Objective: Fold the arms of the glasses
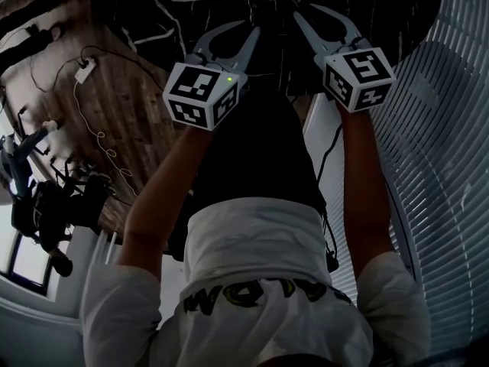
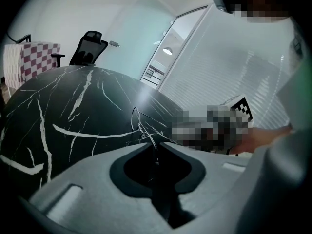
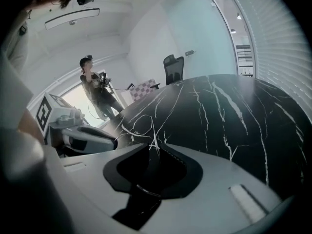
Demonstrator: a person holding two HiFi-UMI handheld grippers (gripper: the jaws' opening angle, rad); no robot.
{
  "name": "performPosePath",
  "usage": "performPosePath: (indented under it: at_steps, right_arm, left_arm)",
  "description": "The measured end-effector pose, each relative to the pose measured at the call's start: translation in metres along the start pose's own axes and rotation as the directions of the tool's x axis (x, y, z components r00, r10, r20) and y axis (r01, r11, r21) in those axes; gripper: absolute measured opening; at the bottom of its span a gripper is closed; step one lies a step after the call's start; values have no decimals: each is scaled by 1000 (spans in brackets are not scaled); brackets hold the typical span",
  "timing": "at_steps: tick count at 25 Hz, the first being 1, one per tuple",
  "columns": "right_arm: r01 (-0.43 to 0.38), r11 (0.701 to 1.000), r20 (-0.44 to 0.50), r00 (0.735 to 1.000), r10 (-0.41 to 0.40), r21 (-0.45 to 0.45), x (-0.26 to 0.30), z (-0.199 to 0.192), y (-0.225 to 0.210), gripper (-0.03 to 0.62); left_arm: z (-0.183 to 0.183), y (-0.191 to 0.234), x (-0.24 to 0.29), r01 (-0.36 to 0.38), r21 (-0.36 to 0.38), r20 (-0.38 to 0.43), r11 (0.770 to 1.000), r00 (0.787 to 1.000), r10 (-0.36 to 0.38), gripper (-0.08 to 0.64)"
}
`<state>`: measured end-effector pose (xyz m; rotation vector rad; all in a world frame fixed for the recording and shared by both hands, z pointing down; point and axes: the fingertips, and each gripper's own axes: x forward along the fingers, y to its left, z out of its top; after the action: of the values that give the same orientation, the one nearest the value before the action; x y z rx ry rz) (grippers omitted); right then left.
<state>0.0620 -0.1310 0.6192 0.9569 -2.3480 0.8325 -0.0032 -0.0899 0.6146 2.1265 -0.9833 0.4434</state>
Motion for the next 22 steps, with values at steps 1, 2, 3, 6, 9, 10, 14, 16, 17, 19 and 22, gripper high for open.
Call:
performPosePath:
  at_steps: [1,2,3,6,9,10,14,16,17,19,22]
  right_arm:
    - [-10,1000,-8,1000,10,-9,1,0,4,72]
    - [-19,1000,-16,1000,18,-21,2,-1,8,72]
    - [-26,999,-26,999,26,-36,3,-2,12,72]
    - [-39,992,-59,998,32,-121,5,-3,22,70]
    - [-62,971,-83,996,44,-230,10,-1,33,74]
    - [-77,964,-94,994,54,-254,11,-2,38,76]
    - [-122,926,-139,987,77,-358,15,-7,53,88]
    - [-153,907,-164,982,95,-393,14,-11,59,87]
    - [-169,898,-175,979,106,-406,14,-13,61,87]
    - [-203,880,-198,972,127,-430,14,-16,65,89]
    - [-230,860,-216,966,143,-456,11,-17,69,111]
  left_arm:
    - [0,0,0,3,-1,-3,1000,1000,-3,46]
    - [0,-1,1,6,-2,-8,1000,1000,-6,46]
    - [-1,-1,2,8,-5,-12,1000,1000,-8,46]
    - [-2,-3,4,21,-13,-26,1000,999,-21,46]
    - [-1,-6,7,38,-2,-35,999,999,-38,46]
    - [-2,-7,7,43,-1,-38,999,998,-43,46]
    - [-1,-8,7,55,-25,-39,998,998,-56,42]
    - [-2,-7,6,56,-34,-45,998,997,-58,34]
    - [-2,-7,6,57,-35,-48,998,997,-58,32]
    - [-3,-5,6,61,-38,-56,997,996,-63,32]
    - [-3,-5,4,73,-38,-64,997,995,-75,32]
